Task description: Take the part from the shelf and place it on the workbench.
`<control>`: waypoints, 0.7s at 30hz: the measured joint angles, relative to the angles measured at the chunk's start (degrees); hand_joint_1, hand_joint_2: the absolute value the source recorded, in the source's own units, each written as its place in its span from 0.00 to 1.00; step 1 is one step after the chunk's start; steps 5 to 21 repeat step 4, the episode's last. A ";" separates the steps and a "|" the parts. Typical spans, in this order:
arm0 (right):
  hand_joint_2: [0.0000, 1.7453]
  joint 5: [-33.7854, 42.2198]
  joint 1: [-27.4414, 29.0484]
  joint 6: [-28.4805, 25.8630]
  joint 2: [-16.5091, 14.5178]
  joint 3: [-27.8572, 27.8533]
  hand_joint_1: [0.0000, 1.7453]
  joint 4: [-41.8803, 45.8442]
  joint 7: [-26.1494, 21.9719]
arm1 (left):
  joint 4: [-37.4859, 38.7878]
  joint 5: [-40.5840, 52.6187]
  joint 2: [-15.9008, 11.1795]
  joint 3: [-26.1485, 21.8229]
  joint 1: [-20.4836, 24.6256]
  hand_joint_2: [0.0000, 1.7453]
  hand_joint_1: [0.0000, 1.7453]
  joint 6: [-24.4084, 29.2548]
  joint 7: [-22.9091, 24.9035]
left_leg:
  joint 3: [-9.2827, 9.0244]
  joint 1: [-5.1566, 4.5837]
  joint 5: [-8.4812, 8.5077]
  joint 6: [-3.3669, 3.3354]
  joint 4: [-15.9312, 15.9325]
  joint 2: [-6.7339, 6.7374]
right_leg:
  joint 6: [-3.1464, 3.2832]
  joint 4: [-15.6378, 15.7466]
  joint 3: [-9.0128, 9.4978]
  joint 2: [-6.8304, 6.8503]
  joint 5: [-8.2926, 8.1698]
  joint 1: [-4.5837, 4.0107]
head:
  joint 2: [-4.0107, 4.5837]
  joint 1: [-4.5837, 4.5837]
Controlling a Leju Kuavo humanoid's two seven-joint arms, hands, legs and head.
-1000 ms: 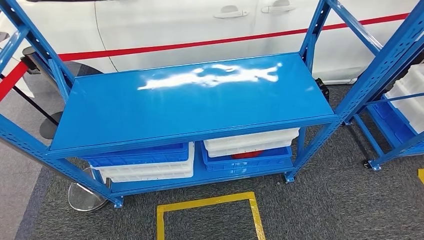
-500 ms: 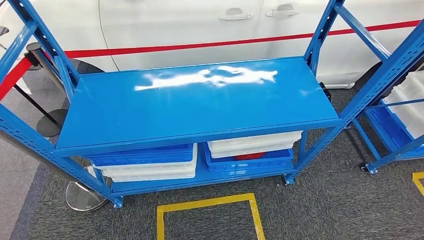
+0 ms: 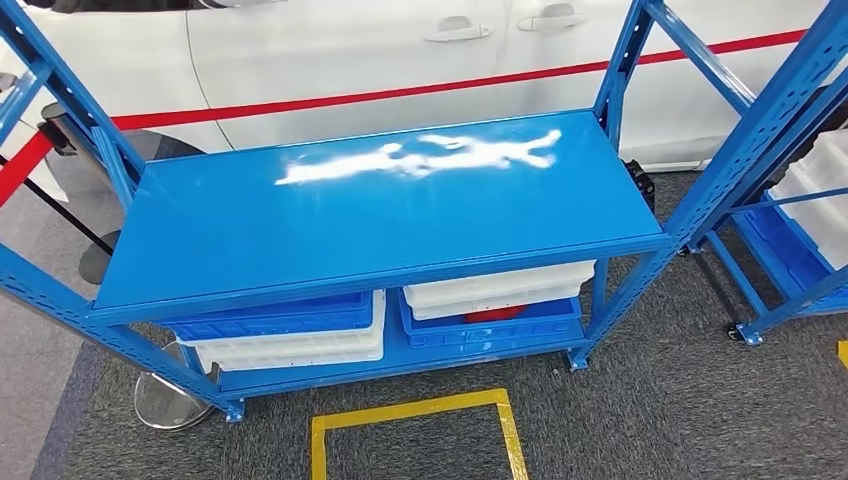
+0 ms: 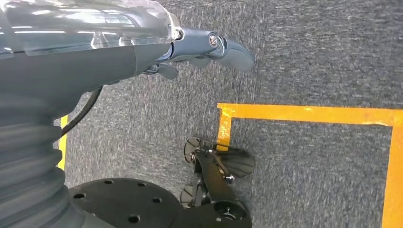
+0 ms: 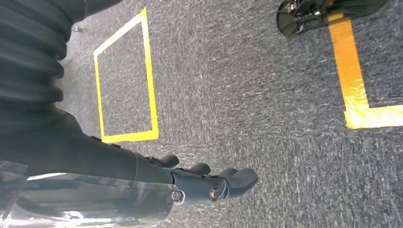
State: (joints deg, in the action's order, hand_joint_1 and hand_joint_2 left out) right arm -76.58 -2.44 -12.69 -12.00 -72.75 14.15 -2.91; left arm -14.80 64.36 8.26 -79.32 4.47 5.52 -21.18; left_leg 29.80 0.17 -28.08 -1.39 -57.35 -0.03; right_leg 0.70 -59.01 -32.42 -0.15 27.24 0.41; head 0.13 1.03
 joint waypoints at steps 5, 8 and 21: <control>0.00 0.95 -0.17 0.16 -0.04 -0.86 0.00 -0.01 -0.12 | 0.00 -0.15 0.00 0.00 -0.02 1.00 0.00 0.01 0.13 | -0.07 0.09 0.21 0.60 0.18 -0.01 | 0.16 -0.06 -0.01 0.01 0.06 -0.11 | -0.01 -0.01; 0.00 0.95 -0.17 0.16 -0.04 -0.86 0.00 -0.01 -0.12 | 0.00 -0.15 0.00 0.00 -0.02 1.00 0.00 0.01 0.13 | -0.07 0.09 0.21 0.60 0.18 -0.01 | 0.16 -0.06 -0.01 0.01 0.06 -0.11 | -0.01 -0.01; 0.00 0.95 -0.17 0.16 -0.04 -0.86 0.00 -0.01 -0.12 | 0.00 -0.15 0.00 0.00 -0.02 1.00 0.00 0.01 0.13 | -0.07 0.09 0.21 0.60 0.18 -0.01 | 0.16 -0.06 -0.01 0.01 0.06 -0.11 | -0.01 -0.01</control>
